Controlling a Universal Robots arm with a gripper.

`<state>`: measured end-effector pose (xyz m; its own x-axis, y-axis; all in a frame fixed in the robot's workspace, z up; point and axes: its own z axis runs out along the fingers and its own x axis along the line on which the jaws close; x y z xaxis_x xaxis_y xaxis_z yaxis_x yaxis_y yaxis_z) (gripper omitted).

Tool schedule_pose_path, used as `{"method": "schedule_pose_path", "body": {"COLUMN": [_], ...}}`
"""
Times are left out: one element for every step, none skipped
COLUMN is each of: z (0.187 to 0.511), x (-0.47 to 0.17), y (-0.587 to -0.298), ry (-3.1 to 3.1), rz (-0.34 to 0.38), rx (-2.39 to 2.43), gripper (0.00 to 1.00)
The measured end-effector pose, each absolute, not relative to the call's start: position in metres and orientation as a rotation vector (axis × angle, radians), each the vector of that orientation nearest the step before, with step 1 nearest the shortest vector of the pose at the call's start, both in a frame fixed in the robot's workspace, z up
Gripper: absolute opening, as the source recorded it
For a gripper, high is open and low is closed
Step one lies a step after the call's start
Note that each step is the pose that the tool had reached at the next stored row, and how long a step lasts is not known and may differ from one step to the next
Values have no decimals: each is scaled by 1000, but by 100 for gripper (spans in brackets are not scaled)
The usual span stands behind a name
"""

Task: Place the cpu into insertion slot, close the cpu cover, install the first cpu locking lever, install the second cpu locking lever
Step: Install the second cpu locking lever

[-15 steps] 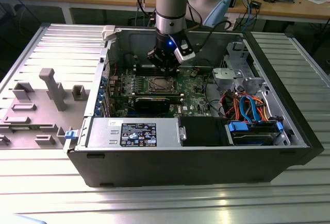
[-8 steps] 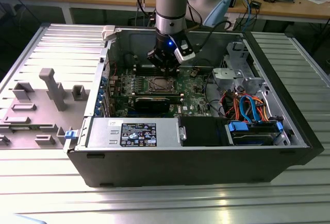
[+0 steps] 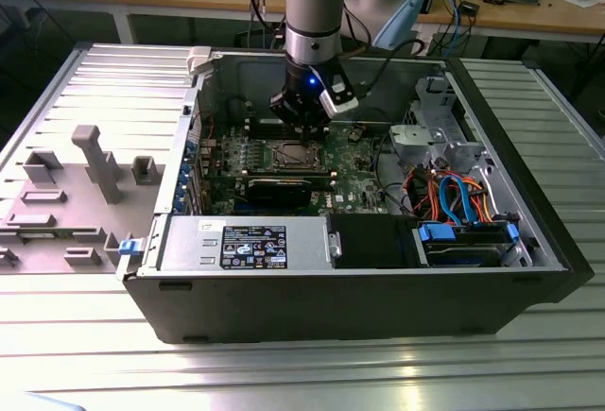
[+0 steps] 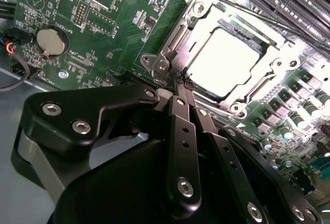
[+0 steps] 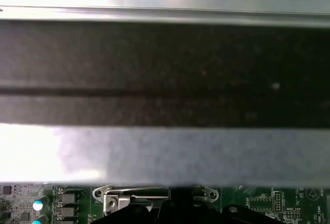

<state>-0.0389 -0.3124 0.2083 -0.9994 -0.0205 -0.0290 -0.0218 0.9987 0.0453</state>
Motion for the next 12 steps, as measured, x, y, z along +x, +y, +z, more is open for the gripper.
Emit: {"method": "schedule_pose_path", "body": {"z": [209,210,211,212,212,212,213,213,213,213,213,213], "x": [-39,-39,-39,-39,-39,-39,-39,-39,-39,-39,-39,-39], "y": [-313,-313,-313,-313,-313,-313,-314,-315,-316,-317,-319,-321], "ry": [3112,3112,3113,3113,3113,3113,3114,3114,3114,3114,3114,3114], "rz": [71,71,71,71,71,72,71,71,72,72,71,71], "rx": [-33,-33,-33,-33,-33,-33,-33,-33,-33,-33,-33,-33], "gripper": [11,11,11,11,11,11,11,11,11,11,11,11]}}
